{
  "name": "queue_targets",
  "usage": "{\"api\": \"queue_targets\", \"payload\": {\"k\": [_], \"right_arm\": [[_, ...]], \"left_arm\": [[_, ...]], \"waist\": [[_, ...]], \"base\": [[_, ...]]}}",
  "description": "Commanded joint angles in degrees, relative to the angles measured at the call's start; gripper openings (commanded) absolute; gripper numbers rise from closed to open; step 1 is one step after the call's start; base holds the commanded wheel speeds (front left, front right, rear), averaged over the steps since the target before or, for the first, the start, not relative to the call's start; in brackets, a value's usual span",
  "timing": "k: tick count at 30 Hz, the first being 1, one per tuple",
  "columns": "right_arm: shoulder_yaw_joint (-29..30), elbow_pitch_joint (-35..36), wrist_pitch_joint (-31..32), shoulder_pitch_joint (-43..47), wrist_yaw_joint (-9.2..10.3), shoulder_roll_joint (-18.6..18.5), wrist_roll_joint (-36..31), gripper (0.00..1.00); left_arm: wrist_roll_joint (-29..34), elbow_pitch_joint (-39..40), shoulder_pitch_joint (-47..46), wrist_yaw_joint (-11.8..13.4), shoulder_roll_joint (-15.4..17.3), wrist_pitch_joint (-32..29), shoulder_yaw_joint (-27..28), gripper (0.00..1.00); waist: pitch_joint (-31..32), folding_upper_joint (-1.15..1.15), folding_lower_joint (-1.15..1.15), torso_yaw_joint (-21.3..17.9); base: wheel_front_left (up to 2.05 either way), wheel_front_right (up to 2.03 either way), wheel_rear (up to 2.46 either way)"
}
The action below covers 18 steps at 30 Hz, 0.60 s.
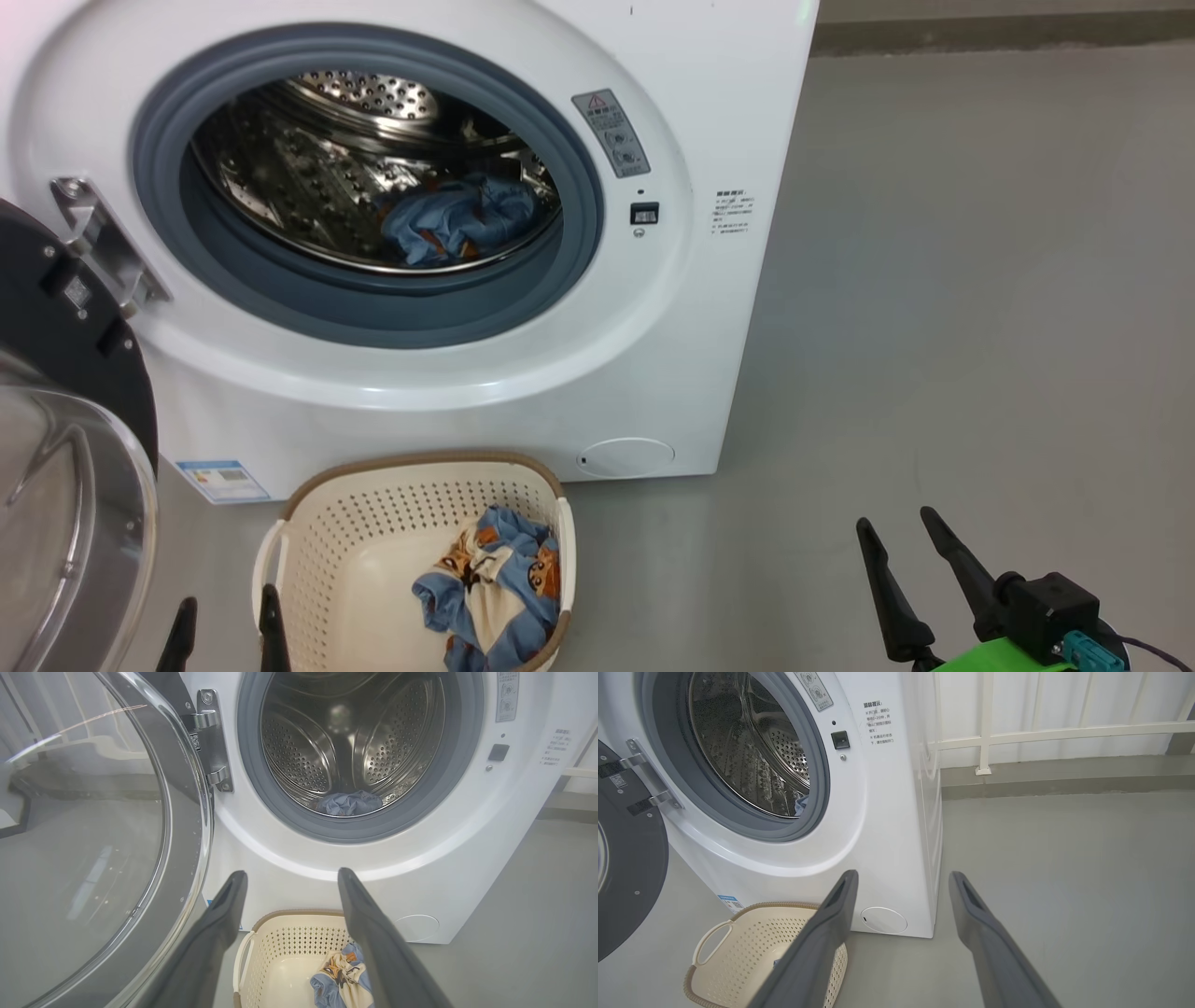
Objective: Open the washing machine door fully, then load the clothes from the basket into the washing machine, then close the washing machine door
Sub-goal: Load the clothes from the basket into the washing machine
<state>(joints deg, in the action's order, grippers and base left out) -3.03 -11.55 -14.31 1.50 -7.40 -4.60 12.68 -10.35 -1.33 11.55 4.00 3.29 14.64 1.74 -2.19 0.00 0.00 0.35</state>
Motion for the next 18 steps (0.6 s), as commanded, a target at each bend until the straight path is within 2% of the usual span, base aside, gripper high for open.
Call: {"api": "queue_targets", "payload": {"k": [1,11,18], "right_arm": [[-1.2,1.5,-0.7,-1.2,-0.09,-0.3,-0.2,1.0],[-1.5,2.0,-0.7,-3.6,-0.09,-0.2,0.0,1.0],[-1.5,2.2,-0.7,-6.6,-0.09,-0.4,-0.2,1.0]], "left_arm": [[0.4,1.1,-3.0,-0.1,0.2,0.4,2.0,1.0],[0.1,-2.5,-12.4,-1.4,-0.1,0.4,0.6,1.0],[-0.1,-11.9,-22.4,-3.9,0.0,0.4,0.3,1.0]], "waist": [[-0.8,0.0,0.0,0.1],[-7.8,0.0,0.0,-0.1],[-15.6,0.0,0.0,-1.6]], "base": [[0.0,0.0,0.0],[0.0,0.0,0.0],[0.0,0.0,0.0]]}}
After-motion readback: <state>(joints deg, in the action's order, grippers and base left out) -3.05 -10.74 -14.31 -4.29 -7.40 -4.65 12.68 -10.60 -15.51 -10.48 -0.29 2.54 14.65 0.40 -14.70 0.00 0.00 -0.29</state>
